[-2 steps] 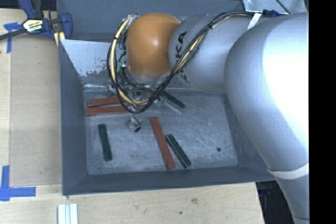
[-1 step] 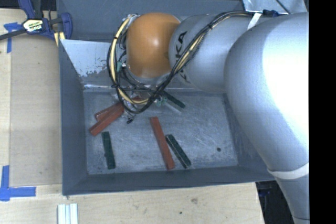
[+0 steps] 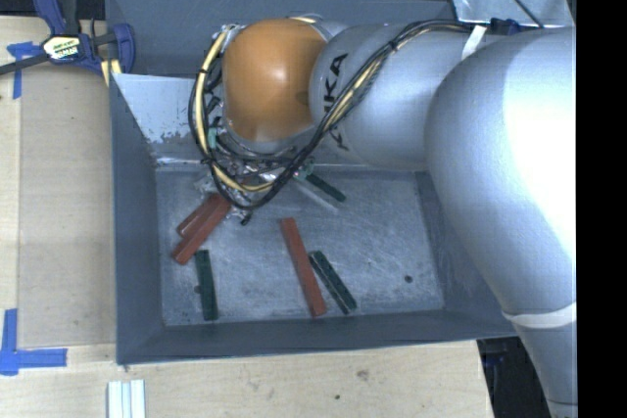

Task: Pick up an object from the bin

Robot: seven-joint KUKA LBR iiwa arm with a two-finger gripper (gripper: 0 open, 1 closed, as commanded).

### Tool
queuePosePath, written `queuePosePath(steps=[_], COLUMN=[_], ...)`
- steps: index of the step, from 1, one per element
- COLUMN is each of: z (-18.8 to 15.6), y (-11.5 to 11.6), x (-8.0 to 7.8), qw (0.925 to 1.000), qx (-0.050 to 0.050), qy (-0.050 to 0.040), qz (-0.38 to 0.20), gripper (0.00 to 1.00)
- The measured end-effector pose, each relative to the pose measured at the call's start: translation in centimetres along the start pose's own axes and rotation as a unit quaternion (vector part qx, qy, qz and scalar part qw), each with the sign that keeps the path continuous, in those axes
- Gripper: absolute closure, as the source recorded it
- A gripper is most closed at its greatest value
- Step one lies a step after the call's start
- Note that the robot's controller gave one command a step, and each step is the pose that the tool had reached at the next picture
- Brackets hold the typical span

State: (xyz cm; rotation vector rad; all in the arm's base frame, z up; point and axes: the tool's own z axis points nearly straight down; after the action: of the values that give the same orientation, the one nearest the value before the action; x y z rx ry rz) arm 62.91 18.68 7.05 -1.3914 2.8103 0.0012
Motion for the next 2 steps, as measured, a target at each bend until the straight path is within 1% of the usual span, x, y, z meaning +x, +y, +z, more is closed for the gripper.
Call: queuePosePath(steps=[1,2], z=[0.0,-0.03], y=[-0.01,-0.01], x=[0.02,0.0], qw=[1.0,1.0], qx=[0.0,0.0], qy=[0.0002,0.0001], qz=[0.001,0.002], gripper=[0.0,1.0])
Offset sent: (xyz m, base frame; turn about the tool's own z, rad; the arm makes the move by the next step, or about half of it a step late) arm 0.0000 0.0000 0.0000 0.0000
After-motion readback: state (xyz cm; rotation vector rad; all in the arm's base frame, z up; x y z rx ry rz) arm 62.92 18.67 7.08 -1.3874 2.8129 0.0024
